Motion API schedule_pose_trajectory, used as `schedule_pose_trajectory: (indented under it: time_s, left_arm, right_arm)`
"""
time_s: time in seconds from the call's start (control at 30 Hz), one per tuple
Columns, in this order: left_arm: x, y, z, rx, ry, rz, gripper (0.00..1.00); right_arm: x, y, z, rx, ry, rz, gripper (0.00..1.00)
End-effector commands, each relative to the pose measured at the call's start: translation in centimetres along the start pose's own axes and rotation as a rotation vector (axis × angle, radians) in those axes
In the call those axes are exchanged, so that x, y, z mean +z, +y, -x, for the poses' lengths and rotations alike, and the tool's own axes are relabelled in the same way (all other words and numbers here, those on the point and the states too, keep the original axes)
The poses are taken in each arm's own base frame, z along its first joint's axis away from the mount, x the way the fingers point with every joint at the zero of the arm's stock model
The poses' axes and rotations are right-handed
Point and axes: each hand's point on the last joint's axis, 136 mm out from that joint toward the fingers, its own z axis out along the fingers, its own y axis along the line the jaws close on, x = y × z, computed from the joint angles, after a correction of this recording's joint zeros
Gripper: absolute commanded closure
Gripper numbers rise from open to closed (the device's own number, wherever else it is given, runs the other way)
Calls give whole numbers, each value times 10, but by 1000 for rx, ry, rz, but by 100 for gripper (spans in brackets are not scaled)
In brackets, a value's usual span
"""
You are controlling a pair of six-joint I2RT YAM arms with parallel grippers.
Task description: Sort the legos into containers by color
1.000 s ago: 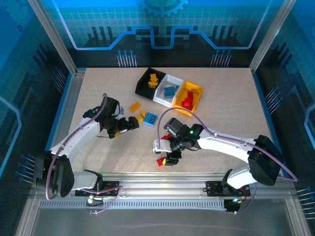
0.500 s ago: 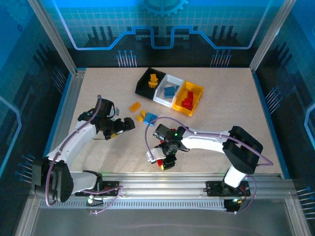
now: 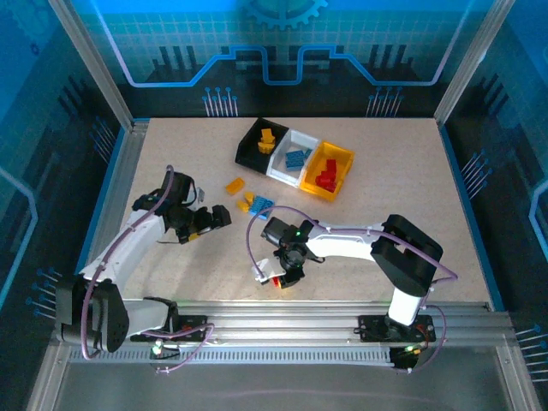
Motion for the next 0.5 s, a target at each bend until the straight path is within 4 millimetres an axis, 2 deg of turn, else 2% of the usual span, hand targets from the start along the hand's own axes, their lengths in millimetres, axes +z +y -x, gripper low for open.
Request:
schedule_pose_trajectory:
  time_s: [0.0, 0.1, 0.2, 0.27, 0.33, 0.4, 0.47]
  left_arm:
    - [-2, 2, -3, 5, 14, -12, 1]
    - [-2, 2, -1, 5, 15, -13, 1]
    - [-2, 0, 1, 6, 16, -18, 1]
    - [-2, -1, 1, 7, 15, -25, 1]
    - [-1, -2, 1, 4, 16, -31, 1]
    - [-1, -3, 1, 3, 16, -36, 1]
    - [-1, -3, 1, 0, 16, -38, 1]
  right_arm:
    - [-6, -11, 7, 4, -6, -38, 70]
    - [-18, -19, 13, 40, -36, -69, 71]
    - [-45, -38, 21, 123, -115, -126, 72]
    - [-69, -59, 23, 215, -191, -190, 72]
    - [-101, -91, 20, 365, -289, -266, 72]
    - [-131, -123, 11, 538, -377, -333, 72]
    - [-162, -158, -10, 762, -468, -397, 72]
